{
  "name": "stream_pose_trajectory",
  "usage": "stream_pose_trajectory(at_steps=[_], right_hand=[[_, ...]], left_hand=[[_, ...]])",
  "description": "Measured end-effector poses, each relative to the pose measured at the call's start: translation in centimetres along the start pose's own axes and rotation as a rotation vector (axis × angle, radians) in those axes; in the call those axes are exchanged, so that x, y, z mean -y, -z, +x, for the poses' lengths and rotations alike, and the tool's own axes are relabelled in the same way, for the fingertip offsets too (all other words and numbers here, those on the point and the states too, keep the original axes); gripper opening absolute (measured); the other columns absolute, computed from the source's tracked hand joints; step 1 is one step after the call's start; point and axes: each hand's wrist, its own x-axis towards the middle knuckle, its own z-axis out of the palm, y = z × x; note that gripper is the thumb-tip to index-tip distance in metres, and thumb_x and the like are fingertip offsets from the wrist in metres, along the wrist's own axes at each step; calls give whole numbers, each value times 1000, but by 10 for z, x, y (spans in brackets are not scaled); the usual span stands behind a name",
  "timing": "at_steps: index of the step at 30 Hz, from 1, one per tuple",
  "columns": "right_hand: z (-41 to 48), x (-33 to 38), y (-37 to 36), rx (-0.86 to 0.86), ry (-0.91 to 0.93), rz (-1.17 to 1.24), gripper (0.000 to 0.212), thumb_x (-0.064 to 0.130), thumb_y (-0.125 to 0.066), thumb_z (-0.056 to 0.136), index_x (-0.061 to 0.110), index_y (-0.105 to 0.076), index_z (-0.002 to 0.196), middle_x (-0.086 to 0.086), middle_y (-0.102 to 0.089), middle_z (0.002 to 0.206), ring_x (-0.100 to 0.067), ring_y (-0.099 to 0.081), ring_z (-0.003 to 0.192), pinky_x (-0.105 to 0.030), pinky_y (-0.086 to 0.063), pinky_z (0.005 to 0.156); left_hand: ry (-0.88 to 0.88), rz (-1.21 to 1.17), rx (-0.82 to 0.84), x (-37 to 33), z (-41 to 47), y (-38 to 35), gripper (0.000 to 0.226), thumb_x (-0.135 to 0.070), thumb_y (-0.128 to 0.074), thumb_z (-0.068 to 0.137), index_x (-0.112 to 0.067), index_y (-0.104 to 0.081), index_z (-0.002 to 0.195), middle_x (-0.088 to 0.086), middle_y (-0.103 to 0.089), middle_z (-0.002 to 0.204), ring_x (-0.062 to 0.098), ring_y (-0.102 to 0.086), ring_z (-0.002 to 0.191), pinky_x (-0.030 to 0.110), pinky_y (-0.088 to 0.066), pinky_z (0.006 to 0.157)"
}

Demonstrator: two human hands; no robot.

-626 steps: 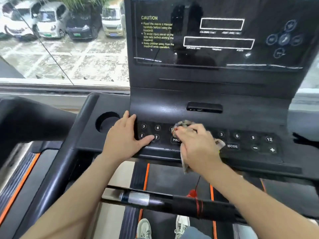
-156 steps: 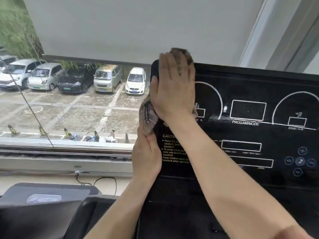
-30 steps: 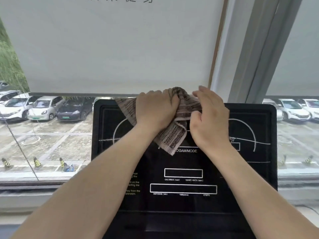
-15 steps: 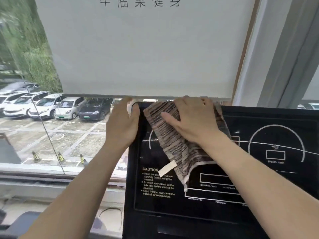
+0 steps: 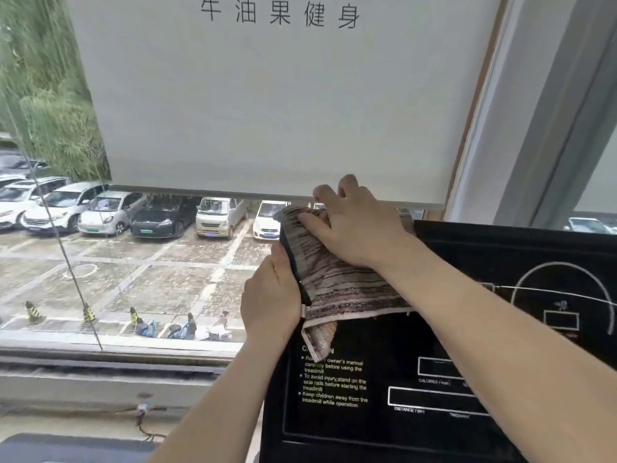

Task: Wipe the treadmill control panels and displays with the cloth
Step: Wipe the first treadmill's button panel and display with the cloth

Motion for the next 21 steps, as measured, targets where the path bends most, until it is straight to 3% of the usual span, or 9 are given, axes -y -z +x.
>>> stream_pose_trajectory(at_steps=[2,5,6,8,10,13,16,18,21], right_hand=[[-20,4,-10,-87,53,-123,52,59,-20,97,31,-38,137,-5,-43,133,-28,-47,118,-48,-43,89],[-29,15,-23,-93,28,-194,58,54,-20,100,21,-35,144,-8,-45,143,-30,-32,138,-53,-29,107],[-25,21,-21,-90,16,-188,60,57,-20,98,18,-41,140,-10,-51,137,-30,-38,133,-49,-32,104],[-6,30,-9,-63,-1,-127,63,65,-21,95,17,-59,107,-5,-64,105,-28,-57,106,-37,-40,79],[23,33,8,155,-36,20,66,72,-23,92,17,-58,85,-1,-63,94,-26,-59,95,-34,-39,72],[51,23,26,587,-107,346,65,75,-33,88,23,-61,117,-5,-57,129,-25,-56,109,-34,-37,94],[49,-19,25,749,-195,433,64,77,-36,85,26,-62,115,-2,-61,120,-22,-61,99,-35,-43,95],[42,-51,24,624,-214,318,67,75,-38,86,19,-65,110,1,-60,108,-24,-59,99,-36,-43,92],[38,-60,22,277,-52,121,65,71,-38,90,12,-51,64,1,-52,71,-24,-54,75,-32,-40,68]], left_hand=[[-7,-22,-16,3,0,-2,68,-59,-6,95,-18,-59,82,-1,-60,74,20,-57,74,36,-41,69],[-9,-27,-4,2,-3,-1,65,-56,-6,96,-18,-57,86,-3,-57,73,23,-55,75,35,-38,69],[-15,-25,-4,1,-3,-1,61,-53,-7,97,-19,-56,85,-6,-54,72,22,-53,74,34,-35,68],[-18,-14,3,0,-4,1,56,-50,-8,99,-20,-53,86,-10,-49,71,20,-50,75,32,-32,70],[-12,-6,11,1,-4,1,52,-49,-9,100,-21,-52,89,-12,-47,72,19,-48,79,31,-31,73],[-17,-4,17,2,-1,2,58,-52,-7,98,-20,-55,88,-11,-47,72,18,-46,78,32,-32,75],[-13,-17,16,3,0,1,62,-54,-7,96,-17,-54,77,-5,-53,71,16,-49,70,34,-33,71],[2,-25,19,2,0,0,59,-55,-7,95,-19,-48,71,0,-55,71,18,-50,69,36,-33,70],[-1,-20,14,1,1,-2,54,-55,-7,95,-22,-39,66,2,-54,68,23,-50,69,36,-33,67]])
